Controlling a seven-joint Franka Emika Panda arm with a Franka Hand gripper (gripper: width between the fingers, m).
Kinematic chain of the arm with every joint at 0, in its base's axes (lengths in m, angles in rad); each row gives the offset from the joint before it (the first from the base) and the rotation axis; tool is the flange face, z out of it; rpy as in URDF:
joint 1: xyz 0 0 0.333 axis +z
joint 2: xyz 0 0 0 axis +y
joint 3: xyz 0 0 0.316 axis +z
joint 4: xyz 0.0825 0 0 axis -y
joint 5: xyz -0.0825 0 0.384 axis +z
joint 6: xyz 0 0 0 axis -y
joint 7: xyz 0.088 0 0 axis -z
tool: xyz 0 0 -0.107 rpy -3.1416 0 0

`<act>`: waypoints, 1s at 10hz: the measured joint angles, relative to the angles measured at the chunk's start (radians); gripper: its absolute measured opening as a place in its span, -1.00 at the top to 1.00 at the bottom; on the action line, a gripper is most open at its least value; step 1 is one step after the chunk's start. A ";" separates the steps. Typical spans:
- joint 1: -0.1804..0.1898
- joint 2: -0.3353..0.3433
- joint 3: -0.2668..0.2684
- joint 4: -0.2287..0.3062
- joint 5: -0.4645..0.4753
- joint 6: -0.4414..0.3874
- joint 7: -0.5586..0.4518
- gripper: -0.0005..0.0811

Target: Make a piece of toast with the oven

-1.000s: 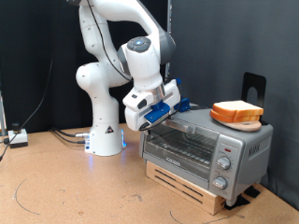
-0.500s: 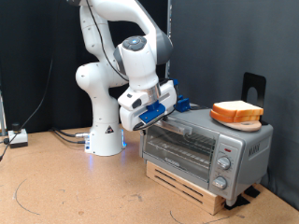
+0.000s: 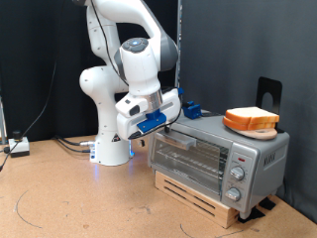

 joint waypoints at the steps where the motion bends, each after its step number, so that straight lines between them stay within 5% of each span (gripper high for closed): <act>1: -0.008 0.026 0.000 0.011 -0.021 0.013 0.021 -0.99; 6: -0.020 0.186 -0.003 0.045 -0.030 0.117 0.028 -0.99; 10: -0.020 0.212 -0.013 0.094 0.110 0.111 -0.099 -0.99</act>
